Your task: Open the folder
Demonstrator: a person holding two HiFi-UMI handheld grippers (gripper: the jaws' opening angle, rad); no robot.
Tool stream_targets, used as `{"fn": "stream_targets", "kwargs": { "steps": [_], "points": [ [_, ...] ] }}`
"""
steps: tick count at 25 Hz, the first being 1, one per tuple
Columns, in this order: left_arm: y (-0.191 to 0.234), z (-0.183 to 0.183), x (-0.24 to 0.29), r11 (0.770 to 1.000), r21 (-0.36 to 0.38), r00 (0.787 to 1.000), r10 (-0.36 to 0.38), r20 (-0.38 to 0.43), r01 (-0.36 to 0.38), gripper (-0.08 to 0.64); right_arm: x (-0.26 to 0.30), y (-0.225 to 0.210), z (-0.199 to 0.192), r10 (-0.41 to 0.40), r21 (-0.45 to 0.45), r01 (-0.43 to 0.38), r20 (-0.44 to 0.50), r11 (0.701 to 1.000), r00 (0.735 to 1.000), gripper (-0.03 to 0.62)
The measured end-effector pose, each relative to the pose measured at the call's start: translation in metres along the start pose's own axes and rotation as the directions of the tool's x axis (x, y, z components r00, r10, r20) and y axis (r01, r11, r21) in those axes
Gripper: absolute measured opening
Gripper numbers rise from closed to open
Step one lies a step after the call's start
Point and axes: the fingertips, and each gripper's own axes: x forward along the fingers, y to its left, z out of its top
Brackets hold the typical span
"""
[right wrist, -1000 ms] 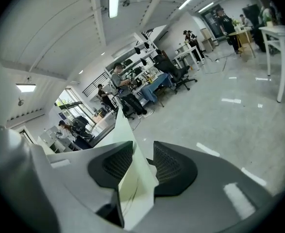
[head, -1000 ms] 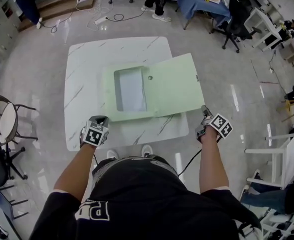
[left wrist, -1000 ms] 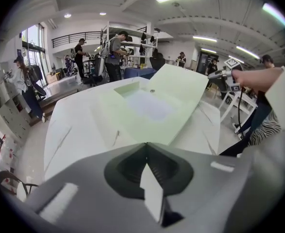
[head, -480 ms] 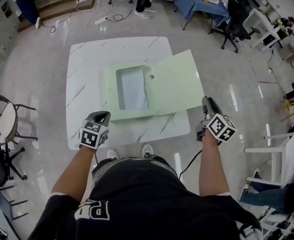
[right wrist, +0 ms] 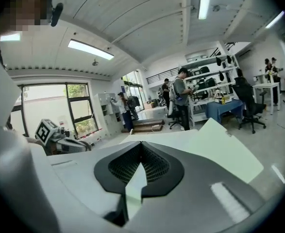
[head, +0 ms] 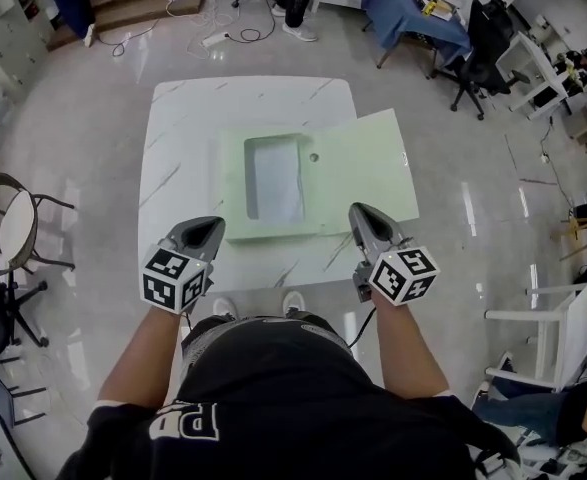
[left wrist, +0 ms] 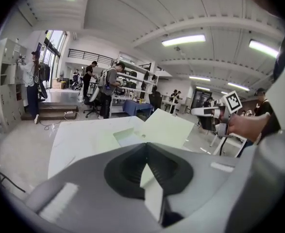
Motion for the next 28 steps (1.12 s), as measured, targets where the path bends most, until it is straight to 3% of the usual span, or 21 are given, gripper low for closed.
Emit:
{"fn": "stream_targets", "kwargs": {
  "steps": [7, 15, 19, 28],
  "points": [
    [-0.01, 0.016, -0.02, 1.0, 0.002, 0.998, 0.007, 0.061, -0.008, 0.055, 0.024, 0.069, -0.007, 0.137, -0.135, -0.145, -0.067, 0.98, 0.988, 0.0],
    [-0.02, 0.028, -0.036, 1.0, 0.002, 0.993, 0.012, 0.118, -0.012, 0.055, 0.027, 0.116, 0.002, 0.211, -0.208, -0.218, -0.057, 0.953, 0.976, 0.0],
    [-0.03, 0.035, -0.039, 0.999, 0.046, 0.991, 0.003, 0.135, -0.01, 0.055, 0.025, 0.119, 0.004, 0.224, -0.211, -0.232, -0.062, 0.949, 0.973, 0.0],
    [-0.031, 0.051, -0.042, 0.998, 0.064, 0.986, 0.003, 0.164, -0.014, 0.055, 0.027, 0.1, 0.0, 0.202, -0.139, -0.209, -0.063, 0.968, 0.977, 0.0]
  ]
}}
